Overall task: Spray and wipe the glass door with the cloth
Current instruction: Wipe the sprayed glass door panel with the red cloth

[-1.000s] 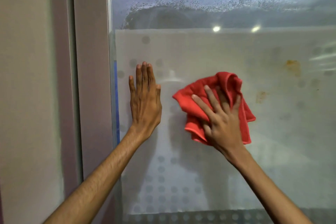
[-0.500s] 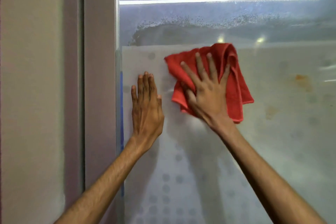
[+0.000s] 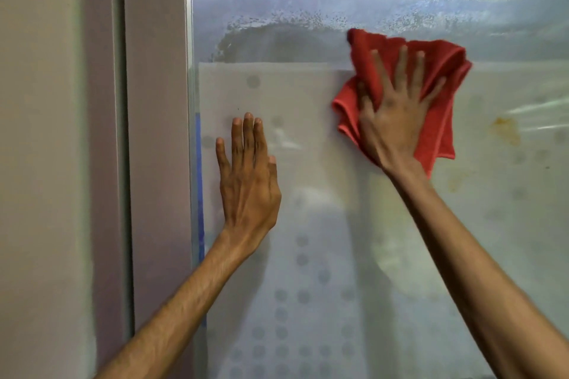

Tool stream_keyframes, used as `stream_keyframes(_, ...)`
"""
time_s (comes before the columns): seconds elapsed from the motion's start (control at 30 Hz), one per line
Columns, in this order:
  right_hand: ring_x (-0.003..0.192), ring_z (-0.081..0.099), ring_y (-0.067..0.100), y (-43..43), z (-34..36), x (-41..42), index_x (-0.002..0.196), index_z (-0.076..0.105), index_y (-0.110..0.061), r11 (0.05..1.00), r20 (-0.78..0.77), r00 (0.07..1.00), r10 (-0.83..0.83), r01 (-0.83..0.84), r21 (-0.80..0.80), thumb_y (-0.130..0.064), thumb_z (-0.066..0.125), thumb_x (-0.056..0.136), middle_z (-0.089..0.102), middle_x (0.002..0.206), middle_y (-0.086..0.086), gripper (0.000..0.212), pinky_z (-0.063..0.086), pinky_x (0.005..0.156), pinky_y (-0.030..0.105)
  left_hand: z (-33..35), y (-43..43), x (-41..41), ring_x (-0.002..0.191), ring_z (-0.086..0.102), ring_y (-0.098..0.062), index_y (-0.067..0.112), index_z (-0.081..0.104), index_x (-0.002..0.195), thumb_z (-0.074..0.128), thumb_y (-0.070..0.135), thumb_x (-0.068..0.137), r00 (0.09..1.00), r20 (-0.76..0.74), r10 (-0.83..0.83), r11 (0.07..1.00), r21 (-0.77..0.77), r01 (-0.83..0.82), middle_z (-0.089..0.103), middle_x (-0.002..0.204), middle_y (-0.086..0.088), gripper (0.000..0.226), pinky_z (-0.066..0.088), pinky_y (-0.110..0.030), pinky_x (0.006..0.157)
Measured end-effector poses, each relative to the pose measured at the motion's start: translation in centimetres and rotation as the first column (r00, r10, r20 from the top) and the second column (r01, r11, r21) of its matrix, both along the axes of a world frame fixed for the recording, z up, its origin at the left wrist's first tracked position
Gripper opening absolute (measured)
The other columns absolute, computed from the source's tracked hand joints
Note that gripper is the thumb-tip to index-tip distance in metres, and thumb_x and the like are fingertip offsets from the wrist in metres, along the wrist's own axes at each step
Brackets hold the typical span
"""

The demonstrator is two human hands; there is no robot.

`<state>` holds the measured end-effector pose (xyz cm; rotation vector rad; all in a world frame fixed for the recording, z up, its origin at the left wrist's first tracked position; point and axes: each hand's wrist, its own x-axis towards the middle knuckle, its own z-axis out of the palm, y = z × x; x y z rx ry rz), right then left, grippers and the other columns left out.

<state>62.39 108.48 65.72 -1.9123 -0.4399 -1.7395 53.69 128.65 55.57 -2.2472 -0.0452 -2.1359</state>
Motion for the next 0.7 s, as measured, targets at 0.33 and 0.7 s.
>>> stream_keyframes(0.33, 0.149, 0.027, 0.033, -4.1, -16.2, 0.1, 0.151, 0.037, -0.034, 0.968, 0.073, 0.997, -0.034, 0.051, -0.247, -0.033, 0.048, 0.085, 0.032, 0.162, 0.008, 0.067, 0.011, 0.118, 0.068, -1.0, 0.3, -0.4, 0.153, 0.003, -0.027, 0.001, 0.012, 0.155, 0.029, 0.016, 0.104, 0.998, -0.046, -0.033, 0.999, 0.032, 0.034, 0.008, 0.164, -0.014, 0.056, -0.004, -0.05, 0.123)
stream_keyframes(0.7, 0.151, 0.024, 0.029, 0.4, -13.9, -1.4, 0.152, 0.036, -0.037, 0.983, -0.015, 0.999, 0.032, -0.034, -0.179, -0.042, 0.048, 0.073, 0.026, 0.164, 0.002, 0.081, 0.022, 0.114, 0.059, -2.1, -1.9, 0.5, 0.153, 0.002, -0.029, 0.001, 0.007, 0.155, 0.03, 0.018, 0.104, 1.0, -0.024, 0.02, 0.997, -0.079, -0.022, 0.007, 0.164, -0.015, 0.059, -0.006, -0.061, 0.118)
